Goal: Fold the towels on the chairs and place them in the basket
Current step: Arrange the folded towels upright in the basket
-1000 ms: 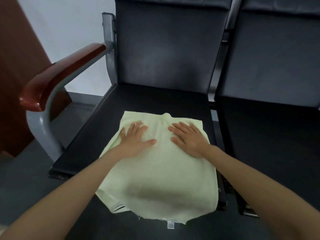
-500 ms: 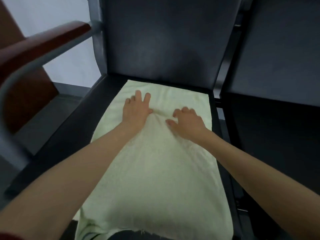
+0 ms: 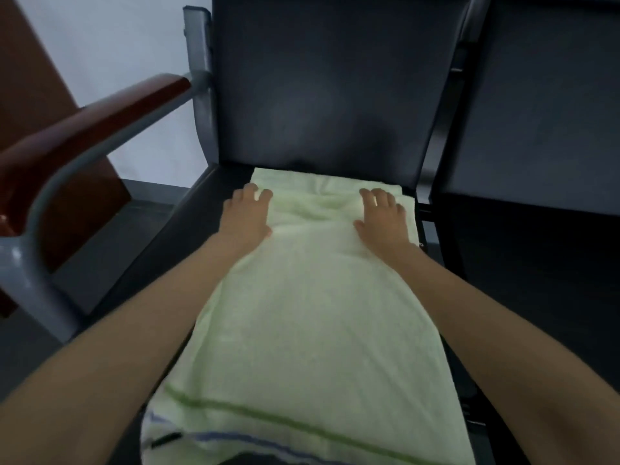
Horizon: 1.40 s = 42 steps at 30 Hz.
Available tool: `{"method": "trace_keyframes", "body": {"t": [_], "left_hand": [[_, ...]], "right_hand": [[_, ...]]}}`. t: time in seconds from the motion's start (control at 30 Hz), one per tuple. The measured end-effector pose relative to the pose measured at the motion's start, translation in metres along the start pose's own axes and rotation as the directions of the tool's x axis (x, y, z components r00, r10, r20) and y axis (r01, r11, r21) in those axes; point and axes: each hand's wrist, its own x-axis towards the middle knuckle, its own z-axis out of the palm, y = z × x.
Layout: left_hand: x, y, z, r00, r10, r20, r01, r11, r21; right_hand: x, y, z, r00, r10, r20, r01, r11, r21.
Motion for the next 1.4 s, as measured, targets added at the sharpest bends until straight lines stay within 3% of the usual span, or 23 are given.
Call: {"method": "trace_keyframes", "body": {"t": [0.07,0.1,0.2,0.27,0.37,0.43,0.53,0.6,0.67,0.7,0.8,0.87,0.93,1.03,1.1,1.17,1.2,1.33,1.4], "left_hand": [[-0.014,0.014,0.003,0.984,0.014,-0.178,-0.017,1.0,-0.015],[-0.027,0.016,0.003,0.986,-0.003,-0.167,-0.011,0.996,-0.085],[-0.065,-0.001,0.006,0.996,0.005,0.091,0.013,0.983,-0.186],[-0.082,-0.016,0.002,0.96,0.084,0.268,-0.025,0.976,-0.218],[-0.075,-0.024,-0.003,0.897,0.167,0.408,-0.042,0.953,-0.3],[-0.051,-0.018,0.006,0.919,0.112,0.377,-0.015,0.968,-0.25],[-0.021,0.001,0.015,0.991,-0.038,0.132,0.041,0.999,-0.021],[-0.023,0.014,0.009,0.991,-0.077,-0.113,0.072,0.996,-0.052],[-0.039,0.019,0.002,0.973,-0.044,-0.228,0.008,0.988,-0.155],[-0.048,0.016,0.0,0.98,-0.012,-0.2,-0.021,0.986,-0.162],[-0.076,-0.004,0.009,0.994,0.076,0.077,-0.064,0.988,-0.143],[-0.083,-0.017,0.017,0.981,0.132,0.14,-0.104,0.976,-0.194],[-0.075,-0.018,0.026,0.979,0.131,0.156,-0.101,0.978,-0.182],[-0.051,-0.005,0.034,0.99,0.004,0.142,0.009,0.996,-0.091],[-0.041,0.005,0.027,0.997,-0.077,-0.011,0.075,0.987,-0.142],[-0.046,0.006,0.019,0.984,-0.084,-0.155,0.042,0.965,-0.258],[-0.054,0.003,0.015,0.986,-0.065,-0.157,0.012,0.949,-0.316],[-0.098,-0.026,0.011,0.995,0.051,0.085,-0.012,0.917,-0.399],[-0.114,-0.039,0.01,0.988,0.076,0.132,-0.008,0.892,-0.453]], "right_hand": [[-0.02,-0.01,-0.007,0.993,-0.103,-0.061,0.109,0.987,0.118],[-0.034,-0.011,-0.01,0.989,-0.144,-0.045,0.149,0.976,0.16],[-0.079,0.001,-0.015,0.964,-0.224,0.14,0.183,0.948,0.261],[-0.095,0.013,-0.018,0.915,-0.263,0.307,0.165,0.937,0.309],[-0.078,0.023,-0.016,0.855,-0.265,0.446,0.136,0.944,0.301],[-0.05,0.024,-0.009,0.889,-0.169,0.425,0.079,0.972,0.221],[-0.017,0.016,-0.006,0.987,0.012,0.162,-0.028,0.995,0.098],[-0.02,0.004,-0.01,1.0,-0.031,0.005,0.03,0.982,0.189],[-0.04,-0.005,-0.016,0.989,-0.145,-0.041,0.151,0.949,0.276],[-0.052,-0.006,-0.018,0.98,-0.197,-0.023,0.196,0.943,0.27],[-0.085,0.004,-0.017,0.948,-0.261,0.183,0.218,0.949,0.227],[-0.089,0.013,-0.015,0.915,-0.25,0.315,0.194,0.961,0.199],[-0.076,0.019,-0.007,0.914,-0.225,0.337,0.193,0.973,0.129],[-0.051,0.02,0.003,0.978,-0.113,0.177,0.11,0.994,0.023],[-0.044,0.012,-0.003,0.994,-0.109,-0.007,0.109,0.993,0.043],[-0.049,0.004,-0.009,0.985,-0.14,-0.103,0.153,0.98,0.13],[-0.055,0.002,-0.013,0.982,-0.169,-0.082,0.181,0.97,0.166],[-0.078,0.018,-0.017,0.914,-0.291,0.283,0.197,0.928,0.316],[-0.081,0.028,-0.022,0.917,-0.259,0.302,0.114,0.898,0.425]]}}
